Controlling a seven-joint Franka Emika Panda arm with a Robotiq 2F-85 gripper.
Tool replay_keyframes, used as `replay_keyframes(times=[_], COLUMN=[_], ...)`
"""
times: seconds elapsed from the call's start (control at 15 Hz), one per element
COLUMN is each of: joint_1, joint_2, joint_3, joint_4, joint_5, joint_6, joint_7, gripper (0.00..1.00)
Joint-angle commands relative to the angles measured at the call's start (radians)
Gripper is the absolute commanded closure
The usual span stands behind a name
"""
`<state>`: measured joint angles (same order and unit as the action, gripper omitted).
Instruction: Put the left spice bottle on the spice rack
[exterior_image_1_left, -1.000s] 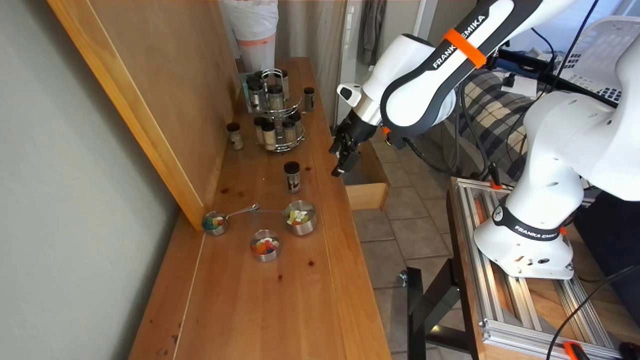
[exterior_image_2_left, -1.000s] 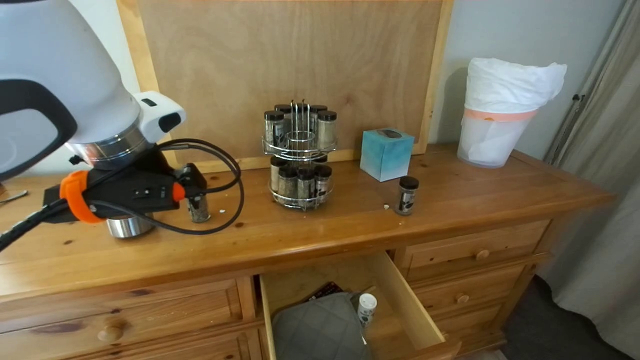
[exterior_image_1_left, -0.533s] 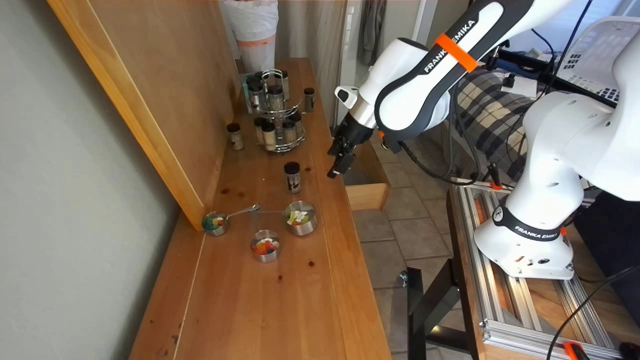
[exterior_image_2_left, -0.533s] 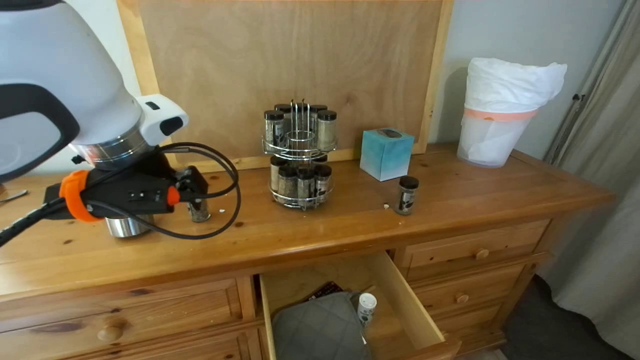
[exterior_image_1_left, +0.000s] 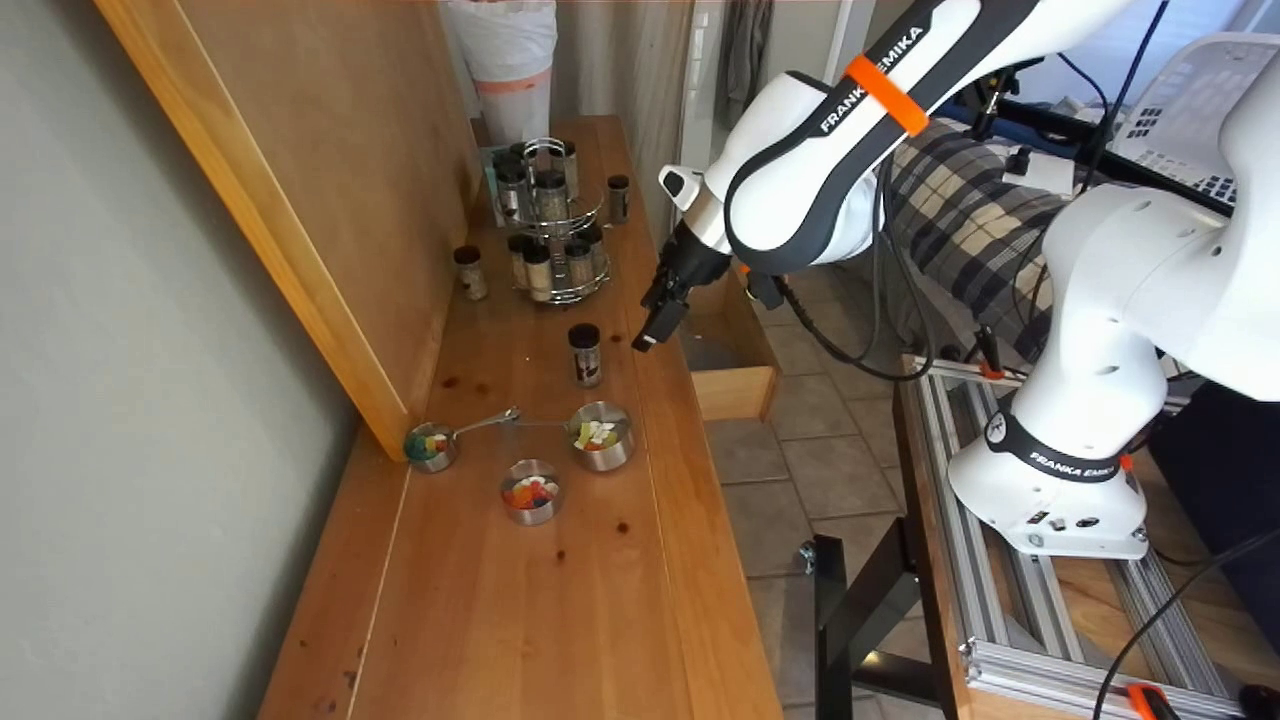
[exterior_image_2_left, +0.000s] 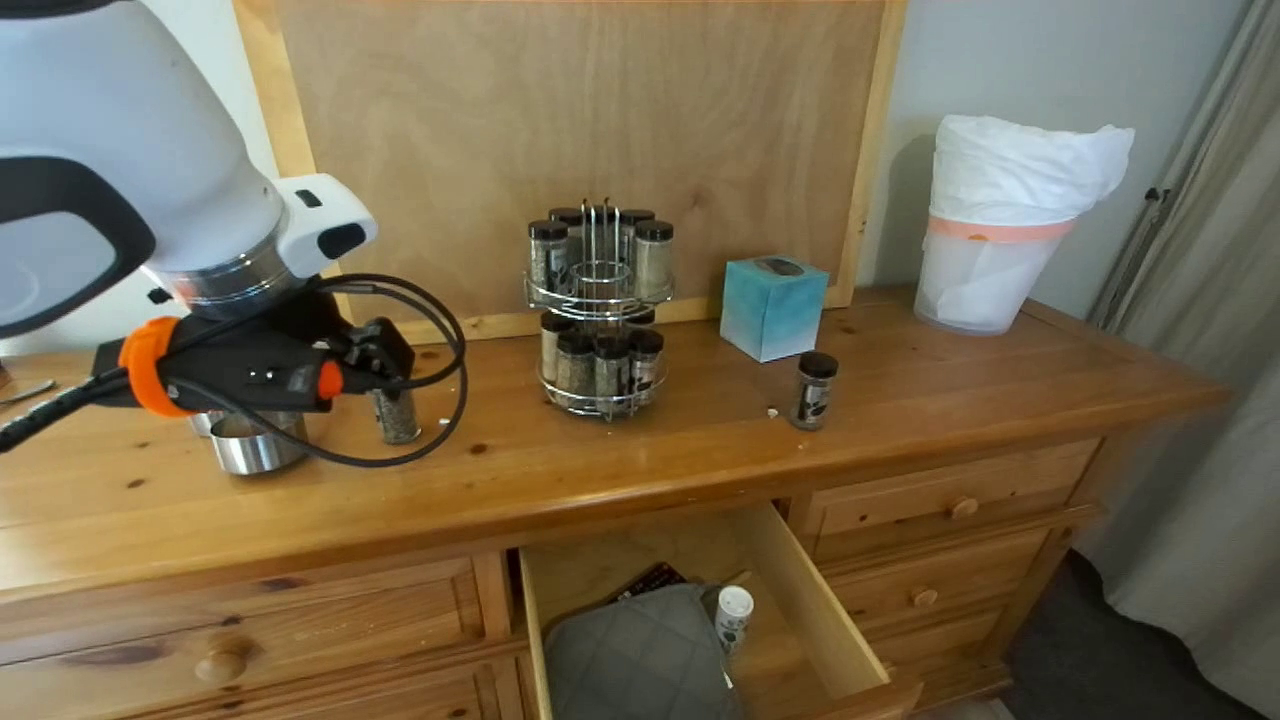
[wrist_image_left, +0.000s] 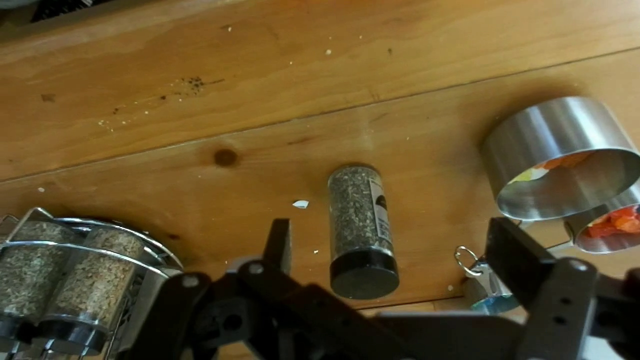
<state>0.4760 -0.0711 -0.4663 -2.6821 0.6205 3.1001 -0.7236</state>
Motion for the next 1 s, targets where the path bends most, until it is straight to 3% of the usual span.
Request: replay_keyframes(times=[0.0,0.47,0.93], joint_1=[0.029,0.020,-0.002], joint_2=[0.062,0.122,0.163], joint_3=[-0.012,0.023,0.078], joint_4=[0.041,0.089,0.157], joint_5=[0.080,0.199,0.398], joint_6=[0.029,0.043,0.047], joint_7=[-0.034,-0.114,-0.267], gripper=[0.00,0.00,0.00])
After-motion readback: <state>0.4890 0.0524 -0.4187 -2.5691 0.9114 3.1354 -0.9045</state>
